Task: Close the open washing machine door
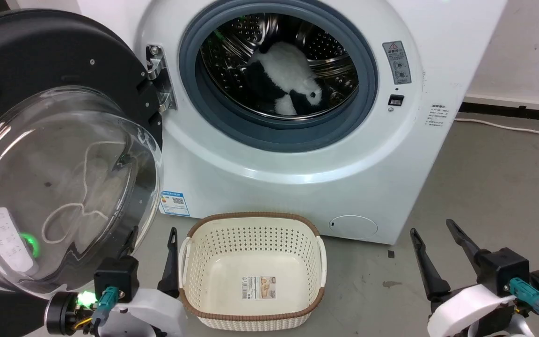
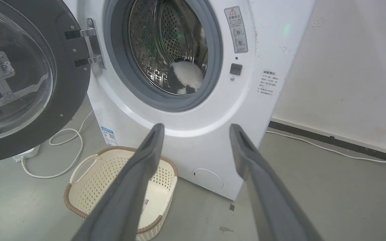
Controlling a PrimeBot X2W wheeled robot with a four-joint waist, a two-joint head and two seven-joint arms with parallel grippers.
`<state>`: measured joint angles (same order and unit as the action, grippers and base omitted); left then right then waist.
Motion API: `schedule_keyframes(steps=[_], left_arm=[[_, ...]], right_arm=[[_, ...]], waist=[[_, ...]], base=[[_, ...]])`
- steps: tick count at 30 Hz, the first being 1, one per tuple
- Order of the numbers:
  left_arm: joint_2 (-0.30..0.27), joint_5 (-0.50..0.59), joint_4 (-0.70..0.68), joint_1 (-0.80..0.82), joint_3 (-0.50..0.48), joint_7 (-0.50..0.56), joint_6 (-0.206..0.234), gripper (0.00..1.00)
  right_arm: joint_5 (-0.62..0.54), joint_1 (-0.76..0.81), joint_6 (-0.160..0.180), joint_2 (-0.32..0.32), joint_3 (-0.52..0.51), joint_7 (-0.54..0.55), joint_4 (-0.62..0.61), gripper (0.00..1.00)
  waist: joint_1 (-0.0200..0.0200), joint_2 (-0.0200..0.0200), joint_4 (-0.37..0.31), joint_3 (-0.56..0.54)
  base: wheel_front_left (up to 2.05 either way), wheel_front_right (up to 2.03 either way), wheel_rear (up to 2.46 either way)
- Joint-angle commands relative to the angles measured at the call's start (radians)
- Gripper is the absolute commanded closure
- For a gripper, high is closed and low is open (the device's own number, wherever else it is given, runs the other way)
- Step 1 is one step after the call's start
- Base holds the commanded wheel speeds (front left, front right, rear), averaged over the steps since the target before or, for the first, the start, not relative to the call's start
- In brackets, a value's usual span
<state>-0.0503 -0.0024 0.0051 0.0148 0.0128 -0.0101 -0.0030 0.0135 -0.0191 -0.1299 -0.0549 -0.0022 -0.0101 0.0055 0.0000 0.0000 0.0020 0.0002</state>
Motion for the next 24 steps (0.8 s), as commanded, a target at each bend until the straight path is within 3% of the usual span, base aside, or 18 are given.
schedule_keyframes(steps=[1, 24], left_arm=[[-0.002, 0.002, 0.000, 0.001, 0.007, -0.014, 0.005, 0.00], [-0.022, -0.003, -0.012, -0.025, 0.039, -0.064, 0.021, 0.00]], right_arm=[[0.012, 0.013, 0.000, -0.003, -0.003, -0.013, 0.000, 0.00], [0.028, 0.027, 0.000, -0.017, 0.041, -0.064, 0.019, 0.00]], waist=[[0.0000, 0.0000, 0.006, -0.001], [0.0000, 0.0000, 0.134, -0.019]], base=[[0.00, 0.00, 0.00], [0.00, 0.00, 0.00]])
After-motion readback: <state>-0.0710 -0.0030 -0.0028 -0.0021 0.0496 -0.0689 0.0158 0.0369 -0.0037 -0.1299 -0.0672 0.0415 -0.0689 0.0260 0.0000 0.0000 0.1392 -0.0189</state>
